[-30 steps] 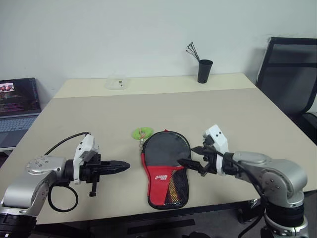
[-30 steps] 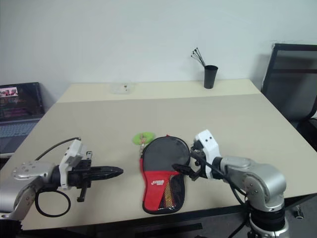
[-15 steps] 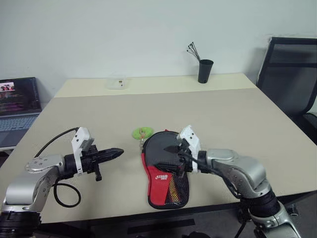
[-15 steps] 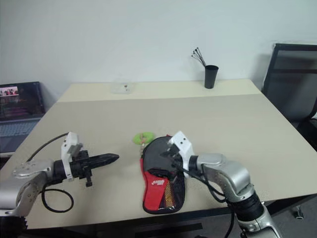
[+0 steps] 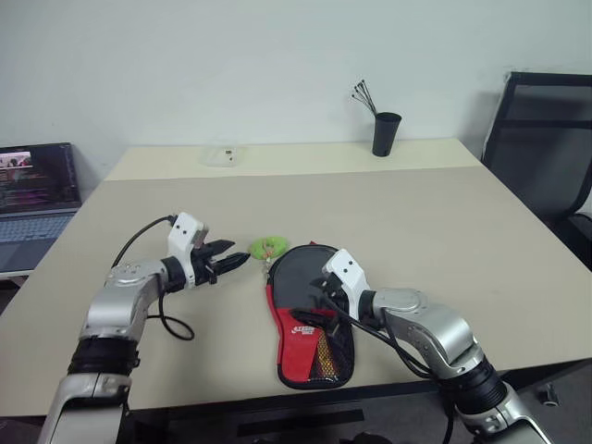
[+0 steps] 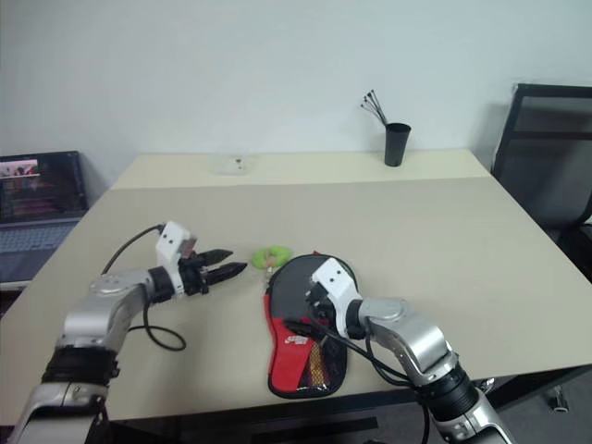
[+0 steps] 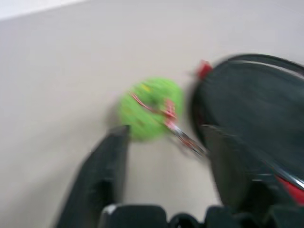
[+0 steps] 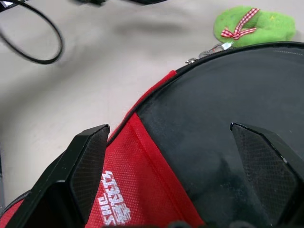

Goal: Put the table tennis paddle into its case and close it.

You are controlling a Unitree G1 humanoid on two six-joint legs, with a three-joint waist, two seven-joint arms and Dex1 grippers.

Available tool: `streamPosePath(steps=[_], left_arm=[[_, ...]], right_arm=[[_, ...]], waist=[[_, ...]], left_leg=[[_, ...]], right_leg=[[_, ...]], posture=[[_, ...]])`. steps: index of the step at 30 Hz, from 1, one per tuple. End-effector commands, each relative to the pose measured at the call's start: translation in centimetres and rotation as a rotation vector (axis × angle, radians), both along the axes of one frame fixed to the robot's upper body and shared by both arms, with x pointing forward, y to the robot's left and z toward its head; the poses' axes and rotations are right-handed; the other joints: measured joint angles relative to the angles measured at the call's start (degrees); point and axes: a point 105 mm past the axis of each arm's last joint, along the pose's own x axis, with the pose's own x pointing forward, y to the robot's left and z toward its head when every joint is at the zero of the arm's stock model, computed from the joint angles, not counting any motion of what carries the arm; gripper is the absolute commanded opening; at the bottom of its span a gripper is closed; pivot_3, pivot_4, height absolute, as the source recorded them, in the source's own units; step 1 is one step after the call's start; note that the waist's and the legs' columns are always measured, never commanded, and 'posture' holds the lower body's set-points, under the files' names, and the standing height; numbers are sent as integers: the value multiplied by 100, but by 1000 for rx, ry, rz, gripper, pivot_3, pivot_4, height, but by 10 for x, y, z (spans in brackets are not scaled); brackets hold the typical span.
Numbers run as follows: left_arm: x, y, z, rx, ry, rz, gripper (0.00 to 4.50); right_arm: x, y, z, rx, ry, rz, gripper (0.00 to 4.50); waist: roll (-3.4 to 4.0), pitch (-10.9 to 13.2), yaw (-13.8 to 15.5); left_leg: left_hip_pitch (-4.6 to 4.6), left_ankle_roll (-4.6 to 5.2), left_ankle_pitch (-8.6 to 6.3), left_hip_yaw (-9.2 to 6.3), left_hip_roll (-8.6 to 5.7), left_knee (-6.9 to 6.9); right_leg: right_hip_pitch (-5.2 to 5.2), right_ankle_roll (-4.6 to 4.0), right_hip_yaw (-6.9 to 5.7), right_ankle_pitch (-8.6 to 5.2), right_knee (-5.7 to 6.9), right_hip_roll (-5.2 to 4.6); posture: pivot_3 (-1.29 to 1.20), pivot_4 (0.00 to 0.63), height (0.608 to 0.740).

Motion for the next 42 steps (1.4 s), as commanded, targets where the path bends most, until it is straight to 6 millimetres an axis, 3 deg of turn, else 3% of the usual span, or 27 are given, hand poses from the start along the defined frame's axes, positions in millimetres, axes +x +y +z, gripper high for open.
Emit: streamPosePath(steps=[1,2,8,14,18,26,42], left_arm=[[16,-8,9,14,-42,10,4102],[19,-11,9,13,-41,9,4478],[39,-36,-1,-16,24,2,4478],[53,-33,-20,-63,139,107,4478],[54,-32,-35,-36,188,123,4478],[51,-44,-45,-29,228,73,4478],[46,-39,-47,-63,249,71,4478]], right_arm=[[2,0,9,19,-46,-7,4500],[2,1,9,19,-46,-8,4500],[2,0,9,18,-47,-18,4500],[5,-1,9,20,-54,-37,4500],[6,0,10,23,-55,-44,4500],[16,-6,11,21,-71,-126,4500],[24,-3,17,39,-120,-133,4500]], waist=[[-1,0,-10],[-1,0,-9],[-2,0,-13],[-3,-1,-27],[-4,-1,-27],[-7,-4,-23],[-9,-5,-24]], left_leg=[[0,0,0,2,0,0],[0,0,0,3,0,0],[-1,0,0,3,-1,1],[0,0,0,3,-2,4],[0,0,0,3,-2,3],[9,-2,1,-3,-4,15],[8,-3,1,-1,-5,15]], right_leg=[[0,0,1,0,-1,0],[0,0,2,0,-1,0],[0,0,0,0,0,3],[2,1,-1,0,1,12],[2,1,-2,0,1,12],[18,1,-7,1,5,11],[18,1,-6,1,4,10]], posture=[[0,150,740],[0,150,740],[0,150,740],[0,150,740],[0,150,740],[0,150,740],[0,150,740]])
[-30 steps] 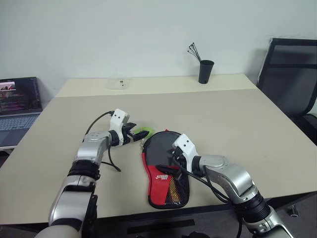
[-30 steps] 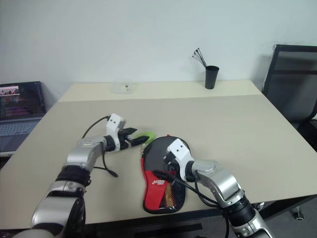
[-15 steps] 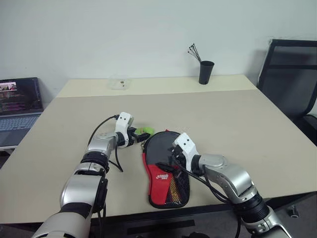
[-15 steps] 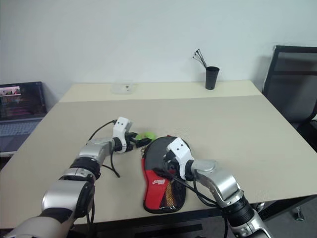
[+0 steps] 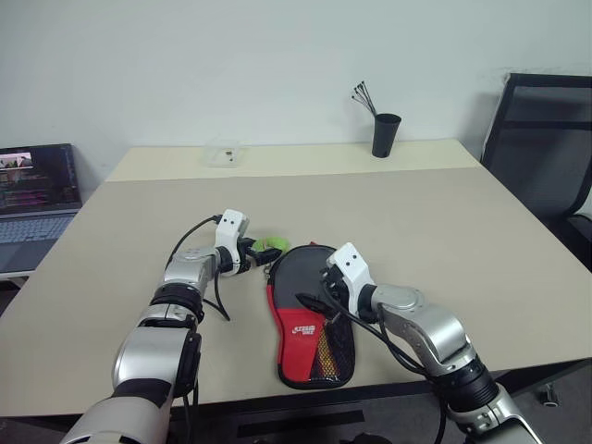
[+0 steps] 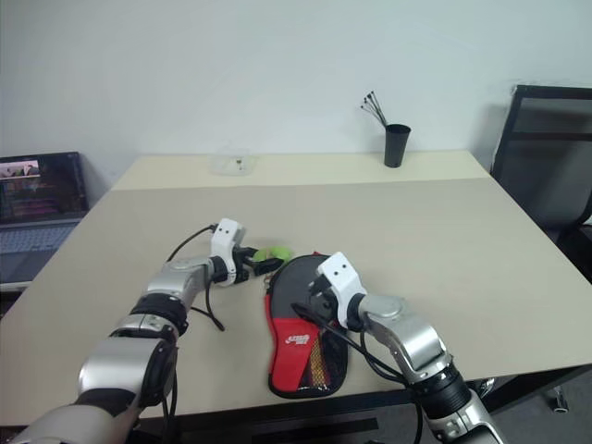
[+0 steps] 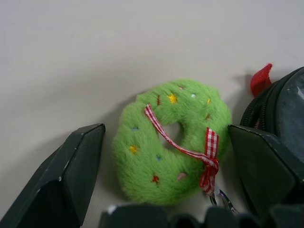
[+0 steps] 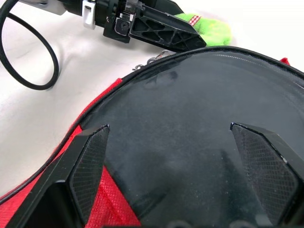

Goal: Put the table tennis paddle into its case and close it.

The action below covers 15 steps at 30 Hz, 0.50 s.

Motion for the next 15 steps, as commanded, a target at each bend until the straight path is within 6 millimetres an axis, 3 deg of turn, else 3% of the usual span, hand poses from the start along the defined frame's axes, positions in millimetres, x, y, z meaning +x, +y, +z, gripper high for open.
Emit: streamPosePath(steps=[1,4,6,15], left_arm=[[-5,0,-8,-10,35,-19,4478],[-7,-3,-6,-4,23,-57,4478],[-9,-7,-6,19,15,-94,4127],[-7,-11,-5,30,-2,-86,4127]], right_arm=[[3,2,16,31,-58,10,4500],[2,2,16,31,-57,11,4500],[2,3,16,31,-55,14,4500],[1,3,15,32,-51,13,4500]], waist=[[0,0,0],[0,0,0],[0,0,0],[0,0,10]], left_leg=[[0,0,0,0,0,0],[0,0,0,0,0,0],[0,0,0,0,0,0],[0,0,0,-3,-1,6]], right_leg=[[0,0,0,0,0,0],[0,0,0,0,0,0],[0,0,0,0,0,0],[4,1,-2,1,2,0]], posture=[[0,150,740],[0,150,740],[0,150,740],[0,150,740]])
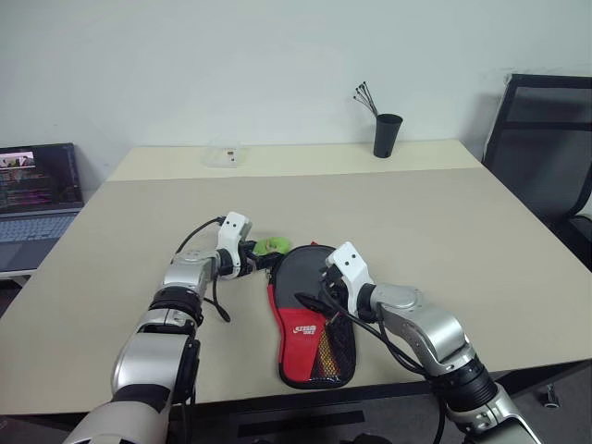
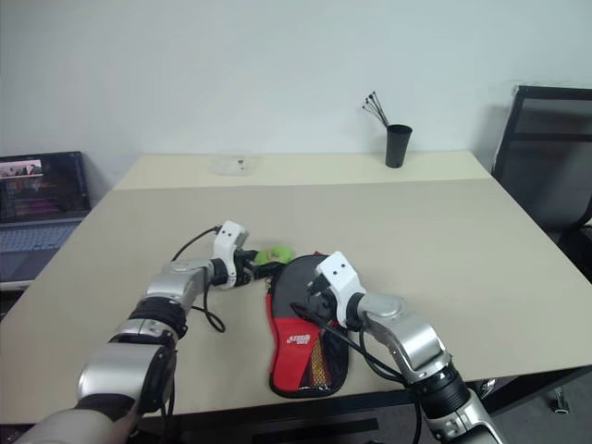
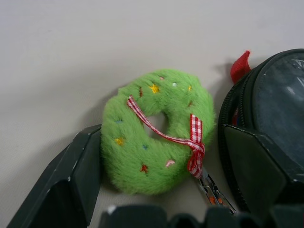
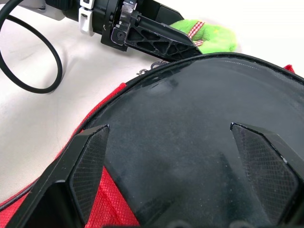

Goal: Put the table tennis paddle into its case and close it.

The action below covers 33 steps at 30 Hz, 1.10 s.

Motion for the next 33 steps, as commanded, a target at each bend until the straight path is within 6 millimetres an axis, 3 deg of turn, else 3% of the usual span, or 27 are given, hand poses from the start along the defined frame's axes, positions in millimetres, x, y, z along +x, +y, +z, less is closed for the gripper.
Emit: streamPosePath(steps=[1,12,14,21,33], left_arm=[[0,-4,-3,13,4,-1,4127],[4,3,4,-29,-25,54,433],[4,6,8,-37,-42,63,23],[1,11,29,-42,-120,45,23],[-28,38,54,6,-176,75,23]], right_arm=[[1,2,14,34,-44,8,4500],[1,4,14,45,-34,6,4500],[0,5,14,41,-42,14,4500],[0,18,9,22,-64,51,4500],[8,28,-16,-33,-24,49,4500]], waist=[[0,0,0],[0,0,-4],[0,0,-4],[0,0,-20],[-2,-1,-15]], left_leg=[[0,0,0,0,0,1],[1,0,0,-2,2,5],[2,0,0,-4,3,7],[0,0,0,-4,4,8],[1,-4,2,-10,10,9]], right_leg=[[0,0,0,0,1,0],[1,1,-1,1,4,0],[2,1,-2,1,7,0],[1,1,-1,2,6,0],[1,0,0,3,7,-12]], posture=[[0,150,740],[0,150,740],[0,150,740],[0,150,740],[0,150,740]])
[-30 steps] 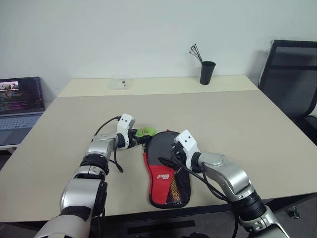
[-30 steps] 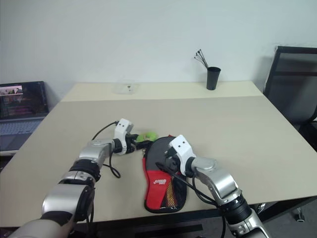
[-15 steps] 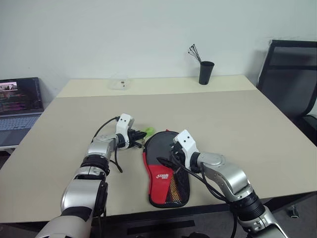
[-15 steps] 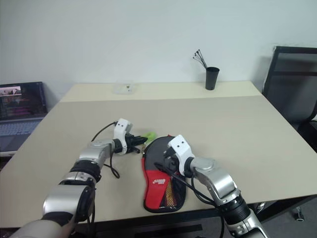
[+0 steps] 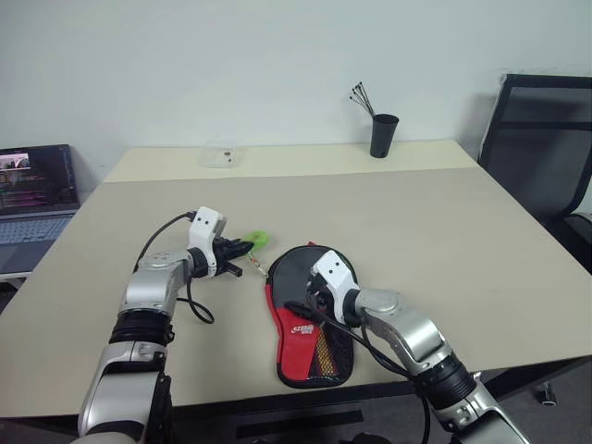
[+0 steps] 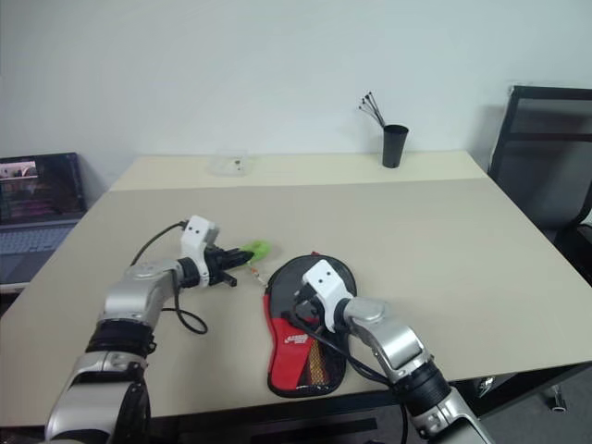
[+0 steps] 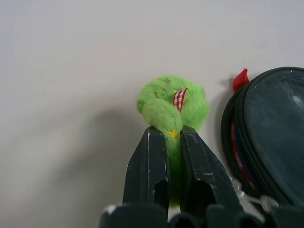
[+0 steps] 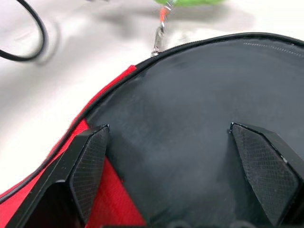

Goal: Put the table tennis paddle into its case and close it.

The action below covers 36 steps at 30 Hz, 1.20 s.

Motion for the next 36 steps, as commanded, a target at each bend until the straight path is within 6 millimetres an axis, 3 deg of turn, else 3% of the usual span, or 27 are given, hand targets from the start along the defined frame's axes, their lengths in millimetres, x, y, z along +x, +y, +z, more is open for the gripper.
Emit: streamPosePath(steps=[1,6,15,23,31,36], left_arm=[[-3,2,23,4,-67,1,23],[0,-9,20,53,-71,-32,23],[42,-42,5,185,-69,-55,23],[62,-66,25,273,-154,-28,23],[70,-83,48,350,-233,-21,23],[71,-102,50,419,-280,-50,23]], right_arm=[[2,6,5,5,-25,8,4500],[3,4,-2,-22,-19,0,4500],[5,-6,-7,-49,-1,-24,4500],[7,-15,-14,-60,29,-66,4500],[6,-18,-26,-79,68,-85,4500],[1,-14,-34,-87,93,-69,4500]], waist=[[-1,0,1],[-3,-2,2],[-7,-5,34],[-8,-5,20],[-8,-5,16],[-9,-6,18]], left_leg=[[0,0,0,-1,0,0],[0,0,0,-2,-2,0],[-5,1,0,-8,-8,23],[-9,1,-1,-4,-10,25],[-8,0,-1,-3,-10,28],[-8,0,-1,-3,-11,34]], right_leg=[[1,0,-1,0,0,0],[2,0,-1,0,0,0],[13,7,-14,5,-1,11],[11,14,-12,8,-5,11],[12,17,-11,10,-4,12],[15,21,-11,13,-4,12]], posture=[[0,150,740],[0,150,740],[0,150,740],[0,150,740],[0,150,740],[0,150,740]])
